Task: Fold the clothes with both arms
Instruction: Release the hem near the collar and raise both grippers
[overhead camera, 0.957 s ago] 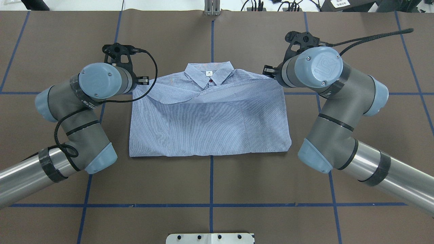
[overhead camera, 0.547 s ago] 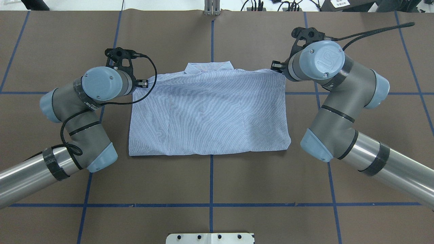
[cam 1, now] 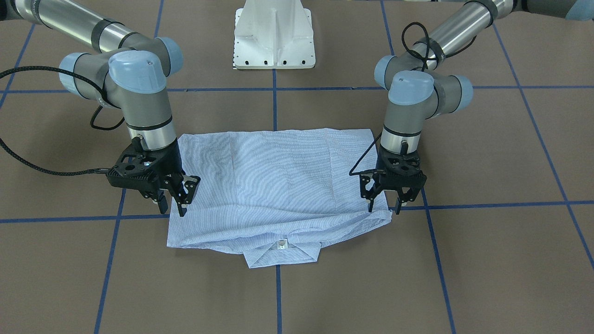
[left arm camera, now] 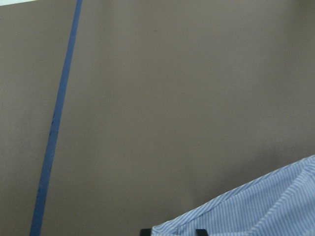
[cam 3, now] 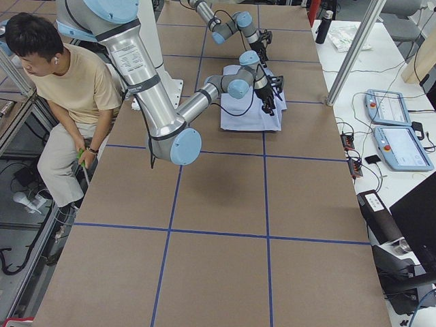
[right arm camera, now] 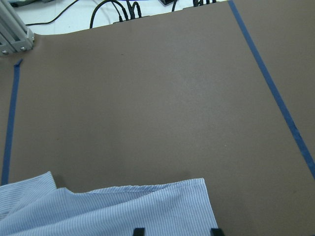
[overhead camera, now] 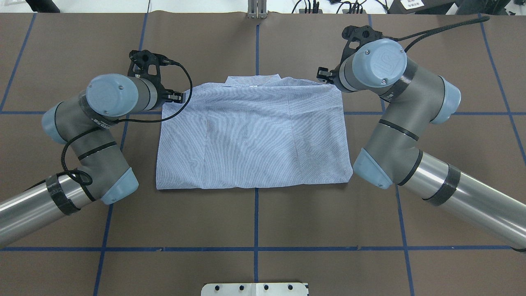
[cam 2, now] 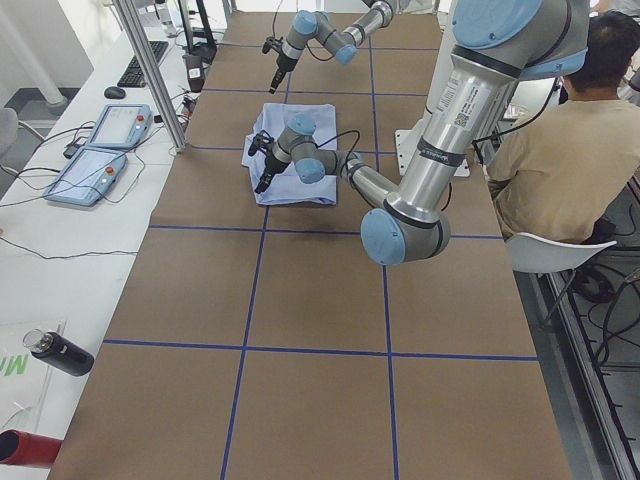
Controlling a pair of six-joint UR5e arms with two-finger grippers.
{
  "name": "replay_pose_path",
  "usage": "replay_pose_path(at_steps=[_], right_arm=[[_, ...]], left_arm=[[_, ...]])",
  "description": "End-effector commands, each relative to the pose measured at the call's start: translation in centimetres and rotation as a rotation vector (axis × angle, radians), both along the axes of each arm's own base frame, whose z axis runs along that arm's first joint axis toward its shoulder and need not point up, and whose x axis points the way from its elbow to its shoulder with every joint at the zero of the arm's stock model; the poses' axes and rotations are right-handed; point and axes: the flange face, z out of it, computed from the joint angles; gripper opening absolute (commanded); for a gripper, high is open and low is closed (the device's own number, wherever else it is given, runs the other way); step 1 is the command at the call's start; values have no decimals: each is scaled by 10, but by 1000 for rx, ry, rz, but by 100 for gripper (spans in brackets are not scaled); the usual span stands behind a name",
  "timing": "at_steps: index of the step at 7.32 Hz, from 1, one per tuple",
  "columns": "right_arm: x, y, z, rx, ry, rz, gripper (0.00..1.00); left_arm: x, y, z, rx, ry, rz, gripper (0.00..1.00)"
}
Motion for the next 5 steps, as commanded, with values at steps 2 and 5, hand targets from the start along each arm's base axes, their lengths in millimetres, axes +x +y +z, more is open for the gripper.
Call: replay_pose_path(at_steps=[2,5], right_arm=[[31,28,-10,27,-57,-80,100],[37,38,-11,34,-65,-82,100]], left_arm=[[-60,53,-1,6,84,56,100],[-8,135,2,-181,214,73,100]])
